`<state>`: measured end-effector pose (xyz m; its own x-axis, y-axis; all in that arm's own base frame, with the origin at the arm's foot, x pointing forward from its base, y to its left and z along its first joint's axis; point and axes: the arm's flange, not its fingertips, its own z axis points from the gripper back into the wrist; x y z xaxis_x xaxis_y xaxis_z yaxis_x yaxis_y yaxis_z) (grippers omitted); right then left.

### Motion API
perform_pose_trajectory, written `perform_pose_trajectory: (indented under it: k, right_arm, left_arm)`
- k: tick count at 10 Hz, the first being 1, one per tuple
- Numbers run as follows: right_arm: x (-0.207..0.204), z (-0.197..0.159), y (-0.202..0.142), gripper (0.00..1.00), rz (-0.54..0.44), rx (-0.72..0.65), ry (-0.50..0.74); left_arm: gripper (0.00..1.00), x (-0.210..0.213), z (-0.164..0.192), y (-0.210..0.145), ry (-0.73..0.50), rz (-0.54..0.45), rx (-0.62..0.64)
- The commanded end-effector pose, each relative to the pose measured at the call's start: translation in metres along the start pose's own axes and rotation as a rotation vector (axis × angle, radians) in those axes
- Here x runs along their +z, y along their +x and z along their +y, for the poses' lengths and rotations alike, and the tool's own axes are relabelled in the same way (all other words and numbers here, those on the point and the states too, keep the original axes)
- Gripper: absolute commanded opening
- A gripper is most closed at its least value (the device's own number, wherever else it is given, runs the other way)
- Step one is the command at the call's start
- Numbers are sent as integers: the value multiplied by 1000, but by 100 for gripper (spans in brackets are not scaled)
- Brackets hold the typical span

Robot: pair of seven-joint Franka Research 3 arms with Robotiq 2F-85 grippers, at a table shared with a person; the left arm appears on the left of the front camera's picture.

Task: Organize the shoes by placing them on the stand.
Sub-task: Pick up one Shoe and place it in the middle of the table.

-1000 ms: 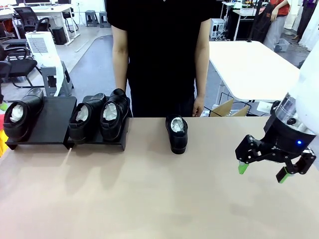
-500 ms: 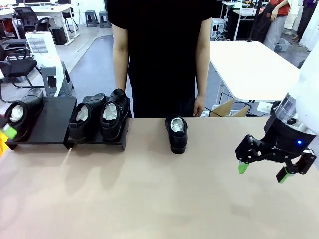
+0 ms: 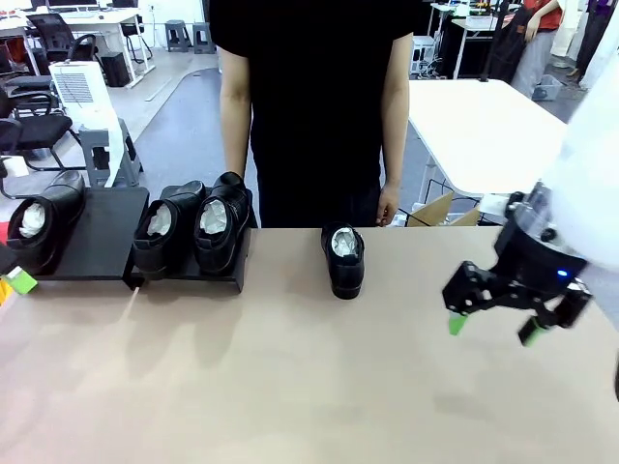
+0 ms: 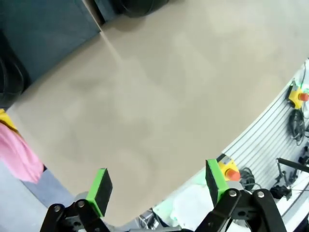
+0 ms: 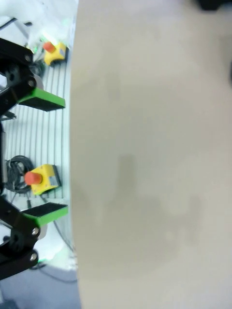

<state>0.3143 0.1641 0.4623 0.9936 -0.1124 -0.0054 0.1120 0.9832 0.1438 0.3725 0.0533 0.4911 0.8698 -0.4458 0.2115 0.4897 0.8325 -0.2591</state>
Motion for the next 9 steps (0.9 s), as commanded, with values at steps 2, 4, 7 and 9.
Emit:
perform_pose_trajectory:
  k: [2, 4, 7, 9]
  right_arm:
    - [-6, 56, 100, 100, 4, 170, 44]
    - [-12, 81, 156, 100, -9, 189, -2]
    - [-24, 79, 161, 100, -17, 179, 11]
    - [-24, 79, 161, 100, -17, 179, 11]
  left_arm:
    - [100, 1, -3, -1, -6, -10, 12]
    - [100, 1, -3, -1, -6, -10, 12]
    - [100, 1, -3, -1, -6, -10, 12]
    - [100, 1, -3, -1, -6, -10, 12]
